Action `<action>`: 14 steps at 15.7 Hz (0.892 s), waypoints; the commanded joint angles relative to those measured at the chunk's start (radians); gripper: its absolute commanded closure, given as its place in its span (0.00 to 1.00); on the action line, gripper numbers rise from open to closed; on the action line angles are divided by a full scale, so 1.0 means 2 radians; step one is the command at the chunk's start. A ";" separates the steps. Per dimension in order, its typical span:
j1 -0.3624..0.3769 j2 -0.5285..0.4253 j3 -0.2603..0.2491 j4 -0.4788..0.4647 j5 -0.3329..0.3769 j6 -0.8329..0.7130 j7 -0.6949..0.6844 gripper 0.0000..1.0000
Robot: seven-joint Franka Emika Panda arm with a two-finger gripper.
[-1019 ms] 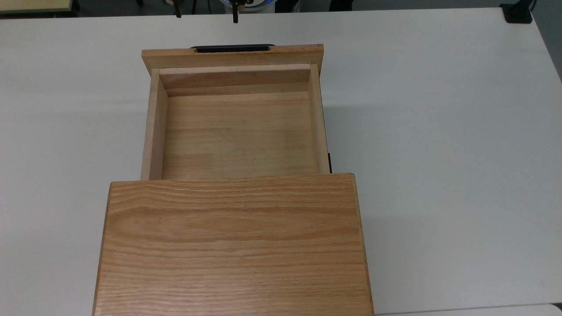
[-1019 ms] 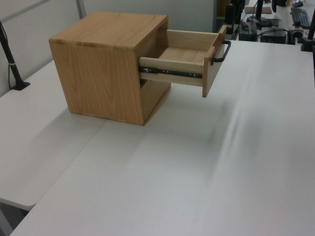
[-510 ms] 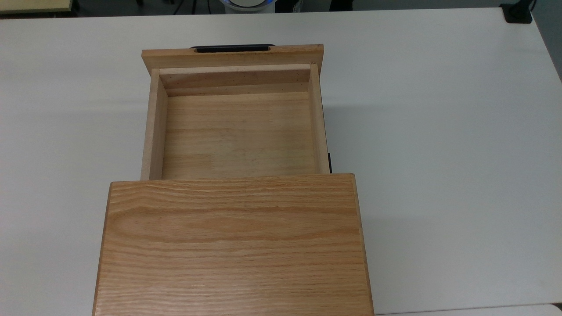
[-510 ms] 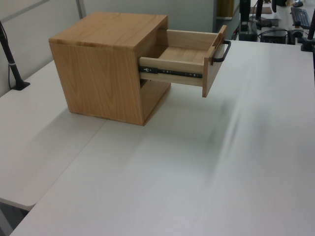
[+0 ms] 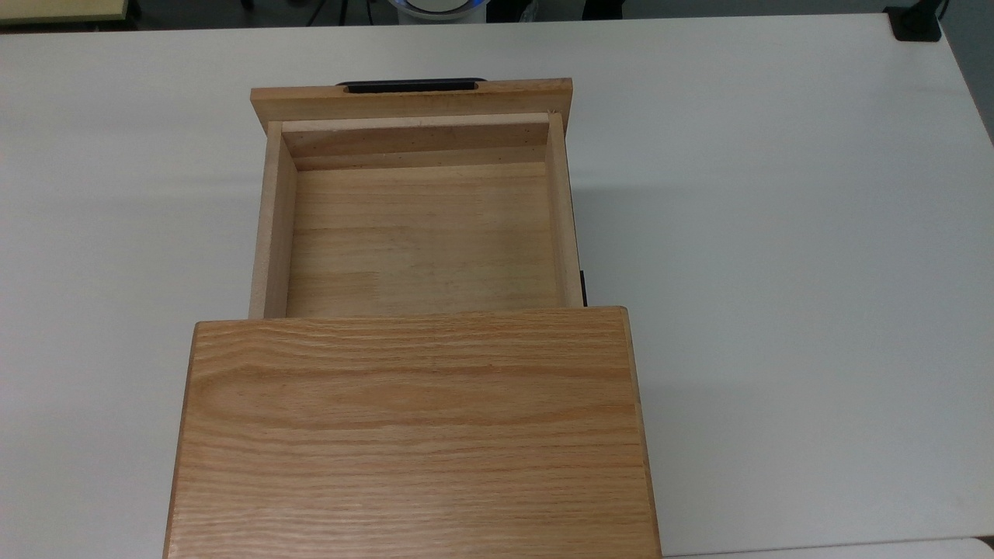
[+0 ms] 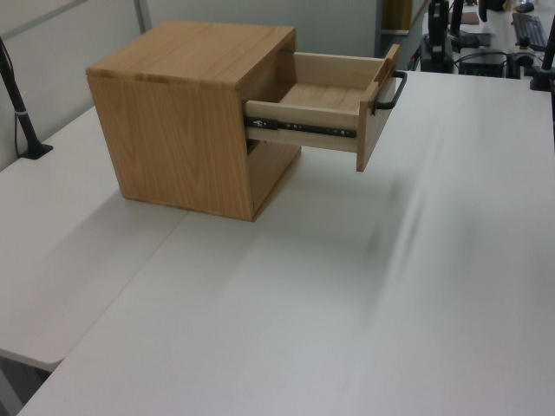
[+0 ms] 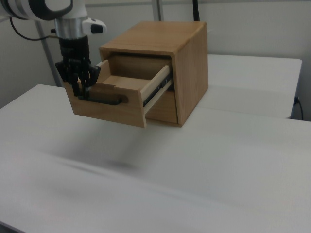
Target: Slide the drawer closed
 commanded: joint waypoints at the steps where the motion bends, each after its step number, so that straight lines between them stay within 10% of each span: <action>1: 0.006 -0.017 0.000 -0.042 0.005 0.023 0.026 0.75; 14: 0.009 -0.037 0.012 -0.130 0.001 0.184 0.155 0.77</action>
